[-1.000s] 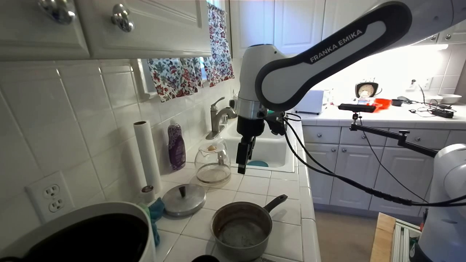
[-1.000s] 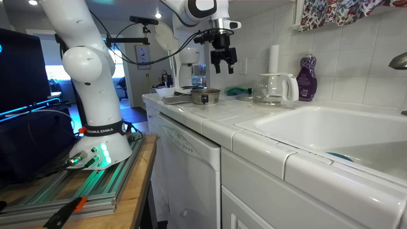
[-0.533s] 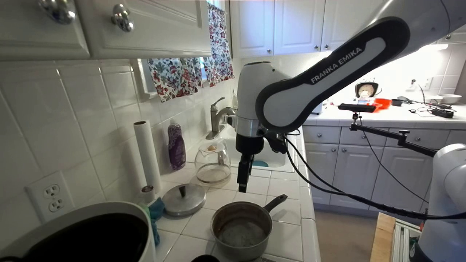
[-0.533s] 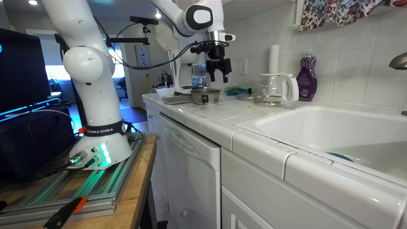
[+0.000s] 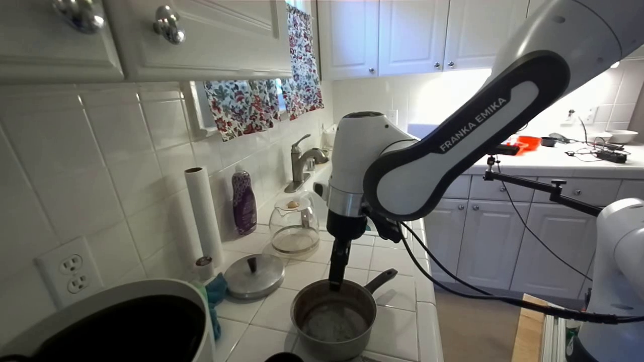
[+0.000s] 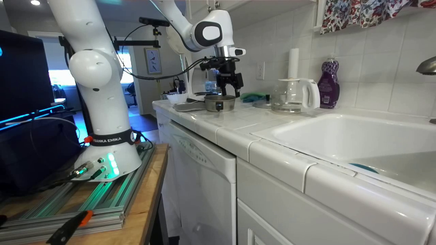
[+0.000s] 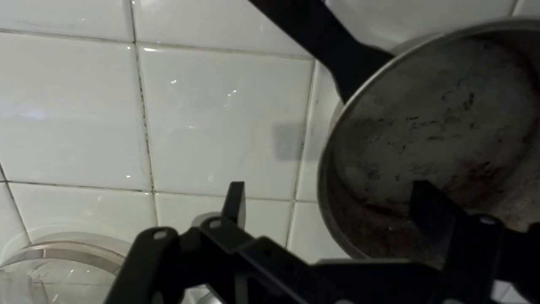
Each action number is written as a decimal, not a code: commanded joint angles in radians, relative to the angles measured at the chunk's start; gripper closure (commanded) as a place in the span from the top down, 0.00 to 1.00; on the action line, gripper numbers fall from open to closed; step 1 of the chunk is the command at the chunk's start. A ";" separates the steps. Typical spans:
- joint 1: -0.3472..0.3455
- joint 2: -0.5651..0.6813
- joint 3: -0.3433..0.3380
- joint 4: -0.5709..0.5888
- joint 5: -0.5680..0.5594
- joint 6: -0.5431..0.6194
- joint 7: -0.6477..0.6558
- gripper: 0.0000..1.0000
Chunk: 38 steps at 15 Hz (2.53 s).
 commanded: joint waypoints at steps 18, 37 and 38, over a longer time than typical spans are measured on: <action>0.009 -0.240 0.000 -0.279 -0.003 0.159 0.203 1.00; 0.041 -0.003 -0.066 -0.089 0.022 0.128 0.006 0.90; 0.044 0.010 -0.060 -0.077 0.021 0.124 0.002 0.85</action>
